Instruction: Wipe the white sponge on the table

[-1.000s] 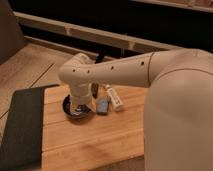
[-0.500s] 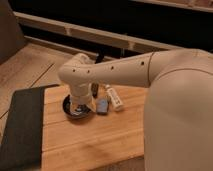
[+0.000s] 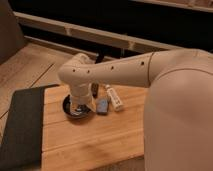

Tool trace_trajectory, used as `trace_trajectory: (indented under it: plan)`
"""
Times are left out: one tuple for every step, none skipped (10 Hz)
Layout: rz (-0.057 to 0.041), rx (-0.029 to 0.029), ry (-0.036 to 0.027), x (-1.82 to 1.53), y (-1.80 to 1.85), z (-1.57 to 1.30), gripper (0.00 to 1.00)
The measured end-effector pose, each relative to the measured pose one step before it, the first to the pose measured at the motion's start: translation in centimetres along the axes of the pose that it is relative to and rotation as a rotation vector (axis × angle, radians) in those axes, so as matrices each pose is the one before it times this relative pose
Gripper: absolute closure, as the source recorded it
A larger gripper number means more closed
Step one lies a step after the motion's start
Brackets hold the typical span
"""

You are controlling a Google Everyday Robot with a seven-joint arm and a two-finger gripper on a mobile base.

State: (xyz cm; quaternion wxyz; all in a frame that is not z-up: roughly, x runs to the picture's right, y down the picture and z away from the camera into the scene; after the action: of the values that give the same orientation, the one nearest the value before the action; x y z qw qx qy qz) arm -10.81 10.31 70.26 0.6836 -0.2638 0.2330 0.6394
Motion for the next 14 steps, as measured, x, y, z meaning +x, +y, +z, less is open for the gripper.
trace_trajectory:
  plan:
    - [-0.00001,-0.00002,-0.00005,0.000,-0.001,-0.003,0.35]
    - [-0.00005,0.00006,0.00004,0.002,0.000,0.002,0.35]
    - [0.00004,-0.00003,0.00000,-0.001,0.000,0.000,0.35]
    - [0.00000,-0.00002,-0.00005,-0.002,0.001,-0.002,0.35]
    - [-0.00003,0.00007,0.00006,0.003,-0.003,0.002,0.35]
    - [0.00001,-0.00005,0.00001,-0.001,0.003,0.001,0.35]
    - [-0.00036,-0.00037,-0.00316,-0.087,-0.023,-0.003,0.35]
    - [0.00097,-0.00327,-0.00305,-0.112,0.017,-0.020,0.35]
    - [-0.00695,-0.02712,-0.03235,-1.055,0.117,-0.268,0.35]
    - [-0.02158,-0.04527,-0.05483,-1.591,0.260,-0.800,0.35]
    - [-0.03158,-0.04998,-0.06544,-1.655,0.282,-1.198,0.35]
    - [-0.03567,-0.05452,-0.07875,-1.656,0.089,-1.706,0.35]
    - [-0.02687,-0.04848,-0.08334,-1.458,-0.498,-1.910,0.35]
    - [-0.01749,-0.02477,-0.05219,-0.901,-0.283,-1.204,0.35]
